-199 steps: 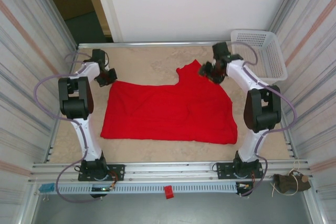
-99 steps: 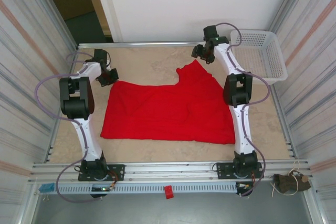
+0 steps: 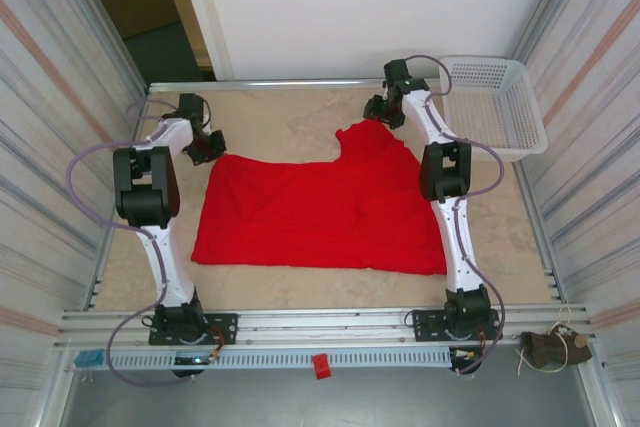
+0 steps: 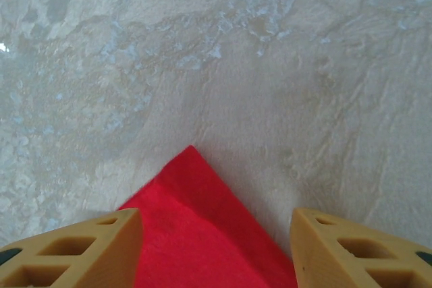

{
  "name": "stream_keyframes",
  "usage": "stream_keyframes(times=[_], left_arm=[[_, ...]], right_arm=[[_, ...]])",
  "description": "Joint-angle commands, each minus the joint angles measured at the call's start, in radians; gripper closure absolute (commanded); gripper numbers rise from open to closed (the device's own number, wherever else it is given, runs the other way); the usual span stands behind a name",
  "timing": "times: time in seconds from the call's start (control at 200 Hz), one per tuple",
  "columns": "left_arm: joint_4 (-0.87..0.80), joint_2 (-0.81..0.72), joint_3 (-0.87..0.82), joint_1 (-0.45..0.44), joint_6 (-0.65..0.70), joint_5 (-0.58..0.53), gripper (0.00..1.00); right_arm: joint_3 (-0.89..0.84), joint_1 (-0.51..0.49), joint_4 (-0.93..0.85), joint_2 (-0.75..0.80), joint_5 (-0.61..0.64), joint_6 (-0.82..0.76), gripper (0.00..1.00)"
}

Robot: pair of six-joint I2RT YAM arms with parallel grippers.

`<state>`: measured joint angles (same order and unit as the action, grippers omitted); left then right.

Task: Fold the inside-out t-shirt

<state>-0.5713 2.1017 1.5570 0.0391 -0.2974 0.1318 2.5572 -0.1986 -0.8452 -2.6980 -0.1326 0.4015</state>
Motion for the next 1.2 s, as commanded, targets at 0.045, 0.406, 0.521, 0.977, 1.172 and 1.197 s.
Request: stream_keyframes(times=[0.045, 0.406, 0.521, 0.977, 1.172, 1.197], left_arm=[[-0.009, -0.049, 0.003, -0.004, -0.017, 0.013, 1.0], [-0.026, -0.024, 0.049, 0.002, -0.016, 0.02, 1.0], [-0.032, -0.027, 0.076, 0.015, -0.014, 0.034, 1.0], [0.007, -0.171, -0.011, 0.031, -0.034, 0.105, 1.0], [0.041, -0.223, -0.095, 0.055, -0.066, 0.139, 1.0], [0.047, -0.232, -0.106, 0.059, -0.072, 0.145, 1.0]], right_arm=[[0.061, -0.013, 0.002, -0.052, -0.032, -0.024, 0.51], [0.06, 0.047, 0.046, -0.012, -0.163, 0.076, 1.0], [0.044, 0.071, 0.068, 0.065, -0.201, 0.105, 1.0], [-0.524, 0.07, 0.306, 0.602, -0.275, 0.171, 1.0], [-0.846, 0.052, 0.393, 0.849, -0.264, 0.192, 1.0], [-0.877, 0.047, 0.393, 0.874, -0.259, 0.192, 1.0]])
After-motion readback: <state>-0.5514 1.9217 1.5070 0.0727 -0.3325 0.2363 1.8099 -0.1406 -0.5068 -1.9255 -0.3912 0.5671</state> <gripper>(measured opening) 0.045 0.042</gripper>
